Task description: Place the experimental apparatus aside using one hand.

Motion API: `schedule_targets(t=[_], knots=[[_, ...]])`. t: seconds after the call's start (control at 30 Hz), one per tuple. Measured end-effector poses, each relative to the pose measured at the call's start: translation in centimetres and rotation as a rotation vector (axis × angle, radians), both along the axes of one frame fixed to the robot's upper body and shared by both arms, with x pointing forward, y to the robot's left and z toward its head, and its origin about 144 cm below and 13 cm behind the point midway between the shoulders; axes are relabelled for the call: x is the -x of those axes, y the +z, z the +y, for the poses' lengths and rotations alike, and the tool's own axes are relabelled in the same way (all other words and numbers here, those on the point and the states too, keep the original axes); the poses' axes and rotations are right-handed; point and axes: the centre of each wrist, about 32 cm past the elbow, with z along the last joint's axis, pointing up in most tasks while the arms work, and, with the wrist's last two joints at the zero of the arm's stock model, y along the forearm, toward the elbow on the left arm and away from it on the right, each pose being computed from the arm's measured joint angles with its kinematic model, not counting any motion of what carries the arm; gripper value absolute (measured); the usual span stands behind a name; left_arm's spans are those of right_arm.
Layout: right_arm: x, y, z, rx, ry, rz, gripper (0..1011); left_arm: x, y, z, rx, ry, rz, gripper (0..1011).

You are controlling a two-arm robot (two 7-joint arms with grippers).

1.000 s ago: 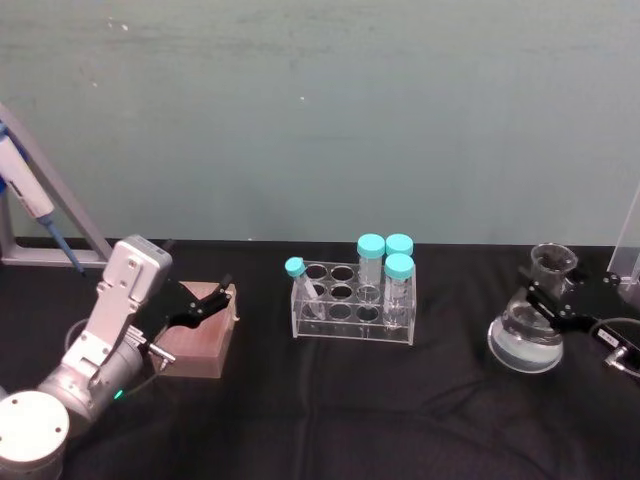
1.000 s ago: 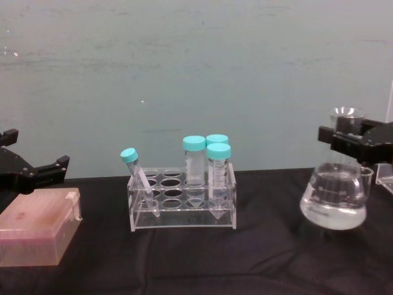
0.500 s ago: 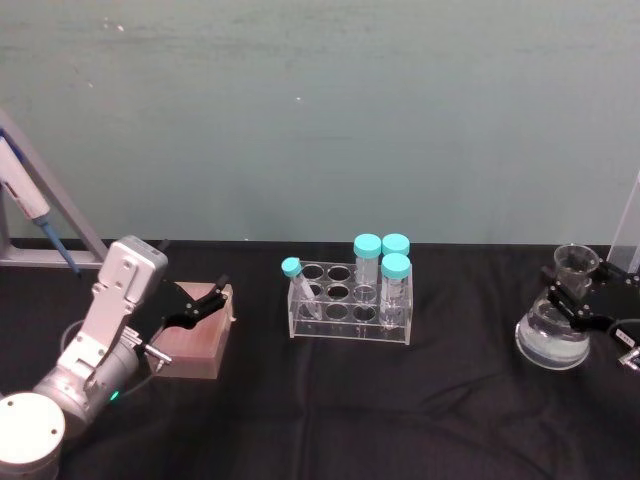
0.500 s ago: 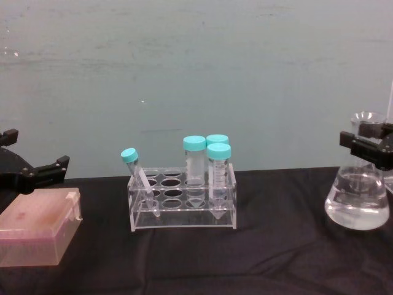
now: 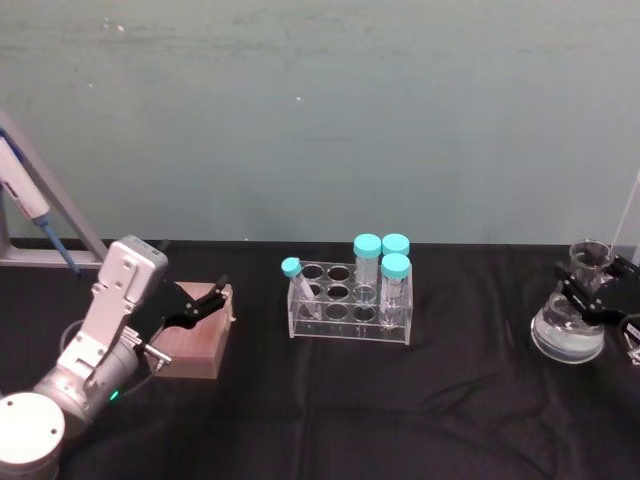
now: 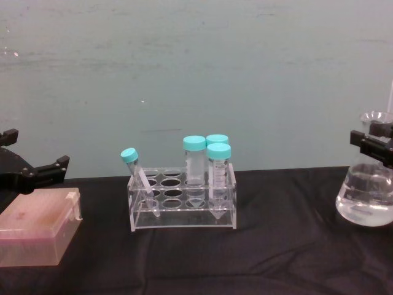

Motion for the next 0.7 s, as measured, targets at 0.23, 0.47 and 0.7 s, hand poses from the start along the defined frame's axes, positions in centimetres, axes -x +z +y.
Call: schedule_targets(t=[0.23,0.47,0.7], knots=[[-0.03,-0.15,-0.31,-0.007,-0.021,0.006,456,0.0,0.0,0.0,0.0,0.0,0.0,1000],[-0.03,-0.31,-0.76,-0.009,-0.043,0.01,456,0.0,0.0,0.0,0.0,0.0,0.0,1000],[-0.16,-0.41,-1.0,-0.008,-0.056,0.013,456,0.0,0.0,0.0,0.0,0.0,0.0,1000]])
